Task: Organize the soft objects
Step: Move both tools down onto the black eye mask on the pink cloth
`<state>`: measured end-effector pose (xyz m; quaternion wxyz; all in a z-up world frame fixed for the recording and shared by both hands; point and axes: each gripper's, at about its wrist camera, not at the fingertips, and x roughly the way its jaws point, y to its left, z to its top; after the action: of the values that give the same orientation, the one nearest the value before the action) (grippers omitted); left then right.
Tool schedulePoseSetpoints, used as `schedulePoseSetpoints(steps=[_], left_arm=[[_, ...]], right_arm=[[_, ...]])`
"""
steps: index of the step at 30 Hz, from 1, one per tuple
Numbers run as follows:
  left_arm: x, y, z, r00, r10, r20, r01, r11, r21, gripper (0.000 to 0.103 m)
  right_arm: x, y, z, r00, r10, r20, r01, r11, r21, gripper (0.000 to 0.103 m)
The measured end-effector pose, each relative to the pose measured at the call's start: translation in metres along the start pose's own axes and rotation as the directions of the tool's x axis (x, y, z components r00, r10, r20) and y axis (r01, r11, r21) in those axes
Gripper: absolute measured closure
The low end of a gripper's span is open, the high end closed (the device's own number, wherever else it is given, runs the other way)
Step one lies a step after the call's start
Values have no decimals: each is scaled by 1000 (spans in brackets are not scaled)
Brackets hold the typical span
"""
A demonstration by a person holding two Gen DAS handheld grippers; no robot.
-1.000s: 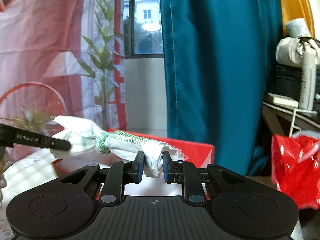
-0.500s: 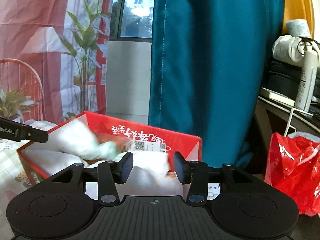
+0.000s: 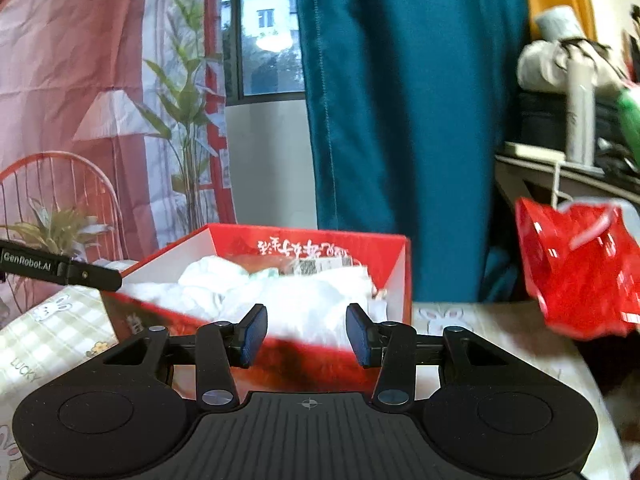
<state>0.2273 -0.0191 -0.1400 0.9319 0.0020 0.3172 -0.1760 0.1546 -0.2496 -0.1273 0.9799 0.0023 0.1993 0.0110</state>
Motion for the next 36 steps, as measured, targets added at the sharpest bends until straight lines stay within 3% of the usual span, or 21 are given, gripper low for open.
schedulePoseSetpoints(steps=[4, 7, 11, 16, 23, 30, 31, 34, 36], left_arm=[[0, -3, -17, 1000, -15, -26, 15, 1000, -1, 47], [6, -6, -28, 998, -22, -53, 22, 1000, -1, 47], [13, -11, -41, 996, -31, -83, 32, 999, 5, 47], [22, -15, -53, 992, -36, -118, 37, 999, 7, 47], [39, -15, -60, 986, -24, -164, 25, 1000, 7, 47], [48, -17, -79, 976, -48, -214, 49, 999, -1, 47], [45, -17, -82, 976, -53, -213, 54, 999, -1, 51], [39, -17, -91, 976, -53, -212, 58, 998, 19, 80], [32, -17, -95, 977, -50, -206, 58, 998, 33, 84]], right_arm=[[-12, 2, -17, 1000, 3, -2, -3, 999, 32, 63], [-16, 9, -32, 999, 24, -32, -23, 999, 27, 69], [-13, 21, -51, 993, 68, -97, -66, 998, 19, 83], [-7, 36, -77, 975, 87, -204, -92, 996, -15, 89], [-12, 28, -109, 950, 110, -292, -96, 994, 59, 90], [-13, 23, -114, 947, 118, -298, -97, 992, 84, 92], [-13, 22, -114, 947, 119, -299, -97, 991, 87, 91], [-13, 21, -114, 944, 125, -304, -99, 990, 99, 91], [-14, 20, -115, 943, 126, -308, -99, 990, 102, 91]])
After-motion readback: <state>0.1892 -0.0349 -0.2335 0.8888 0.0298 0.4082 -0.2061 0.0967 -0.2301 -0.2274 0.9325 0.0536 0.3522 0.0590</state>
